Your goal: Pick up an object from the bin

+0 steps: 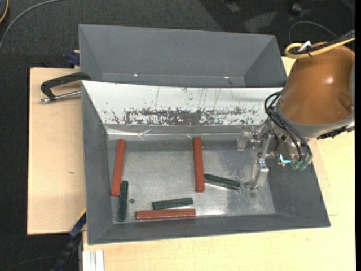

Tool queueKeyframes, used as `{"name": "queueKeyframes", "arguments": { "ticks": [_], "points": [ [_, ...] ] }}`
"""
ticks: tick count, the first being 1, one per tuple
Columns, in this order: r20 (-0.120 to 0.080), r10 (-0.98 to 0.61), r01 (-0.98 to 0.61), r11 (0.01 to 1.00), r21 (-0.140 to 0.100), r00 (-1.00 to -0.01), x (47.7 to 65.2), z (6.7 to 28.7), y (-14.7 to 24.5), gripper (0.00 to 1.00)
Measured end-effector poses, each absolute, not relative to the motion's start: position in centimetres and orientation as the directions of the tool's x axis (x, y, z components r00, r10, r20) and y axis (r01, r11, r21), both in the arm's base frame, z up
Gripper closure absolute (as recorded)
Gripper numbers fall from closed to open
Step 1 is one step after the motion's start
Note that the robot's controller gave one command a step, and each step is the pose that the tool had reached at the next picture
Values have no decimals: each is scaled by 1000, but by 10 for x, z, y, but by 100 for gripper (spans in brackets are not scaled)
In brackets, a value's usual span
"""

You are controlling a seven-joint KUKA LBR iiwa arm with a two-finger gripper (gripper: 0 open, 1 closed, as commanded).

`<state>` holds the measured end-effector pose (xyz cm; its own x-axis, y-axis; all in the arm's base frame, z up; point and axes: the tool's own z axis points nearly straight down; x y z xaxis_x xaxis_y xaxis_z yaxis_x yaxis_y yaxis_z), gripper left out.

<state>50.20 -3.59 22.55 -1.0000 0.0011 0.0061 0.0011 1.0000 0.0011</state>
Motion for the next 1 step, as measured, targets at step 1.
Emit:
{"name": "queueKeyframes", "arguments": {
  "ticks": [1],
  "points": [
    [7, -49, -49, 999, 2, -999, 491, 72, -28, 0]
  ]
}}
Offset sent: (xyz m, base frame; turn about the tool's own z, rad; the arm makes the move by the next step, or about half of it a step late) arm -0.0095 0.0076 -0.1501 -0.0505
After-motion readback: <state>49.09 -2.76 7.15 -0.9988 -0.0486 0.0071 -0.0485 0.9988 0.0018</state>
